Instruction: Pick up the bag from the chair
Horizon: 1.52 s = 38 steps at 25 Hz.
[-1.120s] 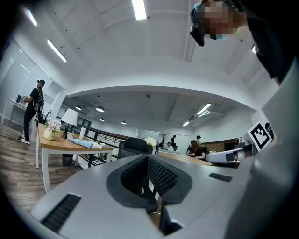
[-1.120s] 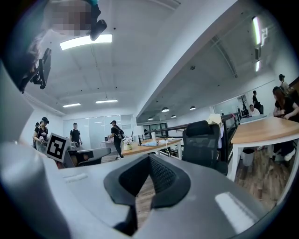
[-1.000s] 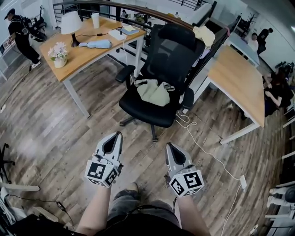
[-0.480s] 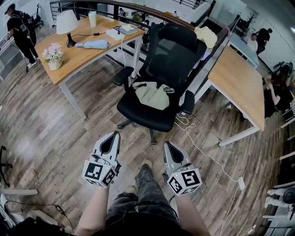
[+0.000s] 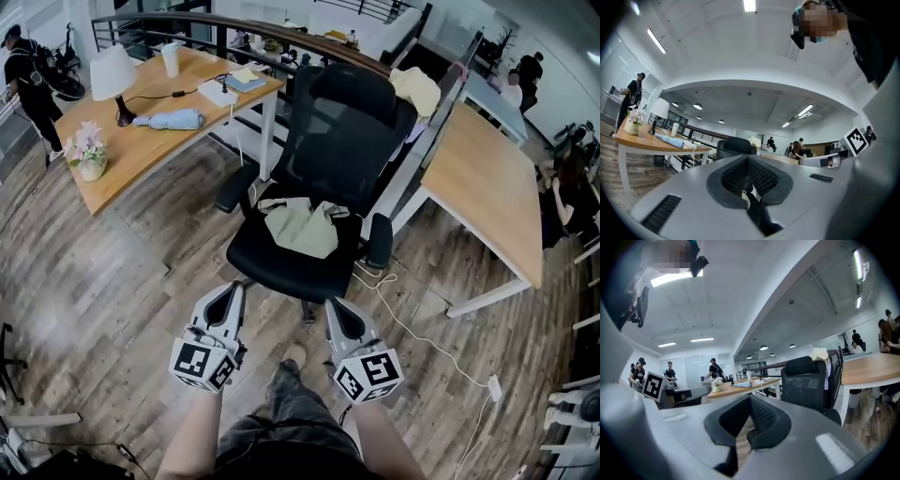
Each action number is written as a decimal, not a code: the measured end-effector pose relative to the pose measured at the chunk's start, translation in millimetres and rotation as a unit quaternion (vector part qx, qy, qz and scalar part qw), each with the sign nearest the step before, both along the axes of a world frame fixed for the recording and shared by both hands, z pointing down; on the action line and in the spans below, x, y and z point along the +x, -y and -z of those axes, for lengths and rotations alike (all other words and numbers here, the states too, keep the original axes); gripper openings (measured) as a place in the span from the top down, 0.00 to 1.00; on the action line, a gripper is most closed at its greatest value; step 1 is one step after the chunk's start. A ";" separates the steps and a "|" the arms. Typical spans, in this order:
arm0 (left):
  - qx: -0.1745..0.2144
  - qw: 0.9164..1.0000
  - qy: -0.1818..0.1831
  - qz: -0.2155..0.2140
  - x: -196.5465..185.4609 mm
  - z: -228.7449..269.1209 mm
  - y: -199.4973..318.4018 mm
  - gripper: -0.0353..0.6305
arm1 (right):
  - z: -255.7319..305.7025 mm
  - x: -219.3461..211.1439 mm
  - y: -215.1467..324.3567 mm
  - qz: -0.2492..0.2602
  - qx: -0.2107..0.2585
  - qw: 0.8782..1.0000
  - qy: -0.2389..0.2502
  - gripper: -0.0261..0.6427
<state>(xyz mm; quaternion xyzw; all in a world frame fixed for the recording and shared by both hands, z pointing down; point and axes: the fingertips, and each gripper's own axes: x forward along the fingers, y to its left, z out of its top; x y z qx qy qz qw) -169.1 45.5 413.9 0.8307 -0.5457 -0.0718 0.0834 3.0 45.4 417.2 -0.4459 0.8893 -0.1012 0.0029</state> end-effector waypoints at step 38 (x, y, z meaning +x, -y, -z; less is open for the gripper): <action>-0.116 0.989 0.002 -0.088 95.7 -123.5 241.3 0.95 | -120.1 24.9 234.8 0.013 -0.104 0.994 -0.020 0.95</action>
